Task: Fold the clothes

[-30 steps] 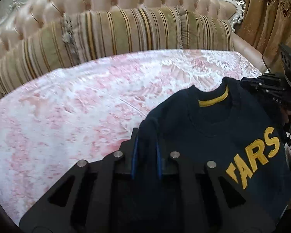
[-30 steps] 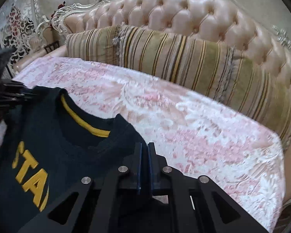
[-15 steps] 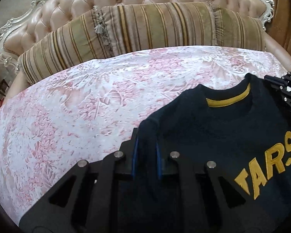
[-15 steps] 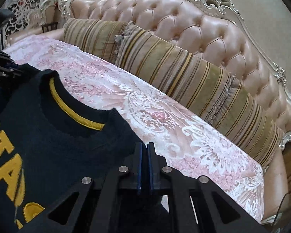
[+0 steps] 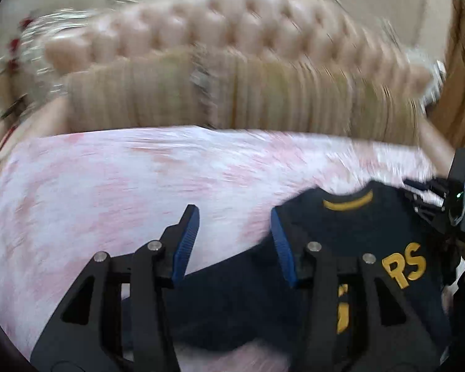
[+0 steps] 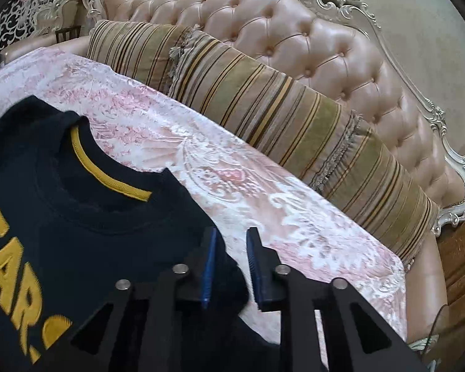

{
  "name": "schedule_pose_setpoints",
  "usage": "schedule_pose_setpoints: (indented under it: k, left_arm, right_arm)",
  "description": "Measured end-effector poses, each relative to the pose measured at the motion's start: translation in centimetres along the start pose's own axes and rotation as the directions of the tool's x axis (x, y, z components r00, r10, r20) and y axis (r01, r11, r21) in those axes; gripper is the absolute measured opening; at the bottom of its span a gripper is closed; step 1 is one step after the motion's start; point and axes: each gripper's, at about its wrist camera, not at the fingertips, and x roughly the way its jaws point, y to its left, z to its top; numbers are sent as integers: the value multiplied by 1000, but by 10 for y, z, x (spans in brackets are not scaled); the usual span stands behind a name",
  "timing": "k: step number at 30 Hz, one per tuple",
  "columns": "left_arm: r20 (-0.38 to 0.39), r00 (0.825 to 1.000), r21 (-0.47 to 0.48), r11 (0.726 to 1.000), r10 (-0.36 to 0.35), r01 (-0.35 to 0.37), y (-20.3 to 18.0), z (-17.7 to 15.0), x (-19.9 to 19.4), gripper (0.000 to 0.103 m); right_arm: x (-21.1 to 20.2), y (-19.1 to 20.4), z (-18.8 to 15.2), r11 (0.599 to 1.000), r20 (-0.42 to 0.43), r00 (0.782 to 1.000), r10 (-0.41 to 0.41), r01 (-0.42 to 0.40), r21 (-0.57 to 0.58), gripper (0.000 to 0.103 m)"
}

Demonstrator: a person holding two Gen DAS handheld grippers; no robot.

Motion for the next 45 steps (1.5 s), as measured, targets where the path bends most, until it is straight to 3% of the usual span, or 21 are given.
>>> schedule_pose_setpoints:
  k: [2,5,8,10,11,12,13,15,20,21,22,25,27,30,31,33,35,37,39,44,45]
  left_arm:
    - [17,1000,-101,995,8,-6,41,-18,-35,56]
    - [5,1000,-241,970,17,-15,96,-58,-74,56]
    - [-26,1000,-323,946,15,-23,124,-105,-88,56]
    - [-17,993,-225,968,114,-115,112,-121,-86,56]
    - [-8,986,-171,971,166,-165,105,-129,-84,56]
    - [5,976,-117,970,217,-215,98,-136,-82,56]
    - [19,964,-64,962,266,-264,91,-144,-81,56]
    - [6,980,-29,979,201,-201,82,-151,-64,56]
    - [6,939,75,937,343,-342,81,-149,-23,55]
    - [-2,930,80,927,367,-366,84,-147,-16,45]
    - [-14,931,77,928,366,-364,91,-145,-16,13]
    - [-9,941,35,941,338,-338,115,-140,-33,12]
    - [28,914,85,910,405,-406,125,-138,-53,12]
    - [115,830,194,807,546,-558,137,-138,-74,12]
    - [131,823,220,794,552,-567,141,-139,-76,13]
    - [151,791,307,732,593,-608,145,-148,-67,13]
    - [129,776,382,691,617,-613,145,-163,-53,17]
    - [81,799,375,725,596,-578,152,-173,-50,20]
    - [46,813,320,762,581,-563,163,-182,-54,31]
    - [-10,795,245,772,607,-587,185,-209,-79,36]
    - [-23,807,196,794,591,-576,192,-212,-87,36]
  right_arm:
    - [-16,-7,2,1000,10,1000,-26,26,5,37]
    - [-43,-15,5,996,50,995,-84,83,23,37]
    - [-75,-10,6,995,121,990,-73,64,79,38]
    - [-96,10,5,994,181,983,-1,-18,104,46]
    - [-103,23,4,993,196,980,44,-65,103,59]
    - [-108,39,1,992,203,976,74,-93,85,64]
    - [-113,55,-1,990,209,972,104,-121,66,64]
    - [-119,84,-6,993,197,974,115,-119,8,64]
    - [-126,113,-15,988,166,974,152,-154,-6,64]
    - [-126,114,-18,989,155,977,149,-151,3,64]
    - [-125,114,-21,989,144,979,145,-148,12,64]
    - [-125,103,-28,987,118,982,146,-153,52,64]
    - [-127,92,-33,983,108,982,153,-162,86,64]
    - [-127,80,-37,971,97,979,181,-194,141,65]
    - [-128,79,-39,966,92,977,193,-205,157,65]
    - [-126,80,-43,959,80,972,220,-231,167,67]
    - [-124,84,-47,954,64,968,242,-250,167,67]
    - [-123,90,-51,952,45,965,259,-263,155,67]
    - [-125,96,-55,950,33,960,277,-279,140,67]
    - [-136,101,-62,954,28,961,275,-276,113,67]
    - [-139,101,-63,956,31,962,271,-273,111,67]
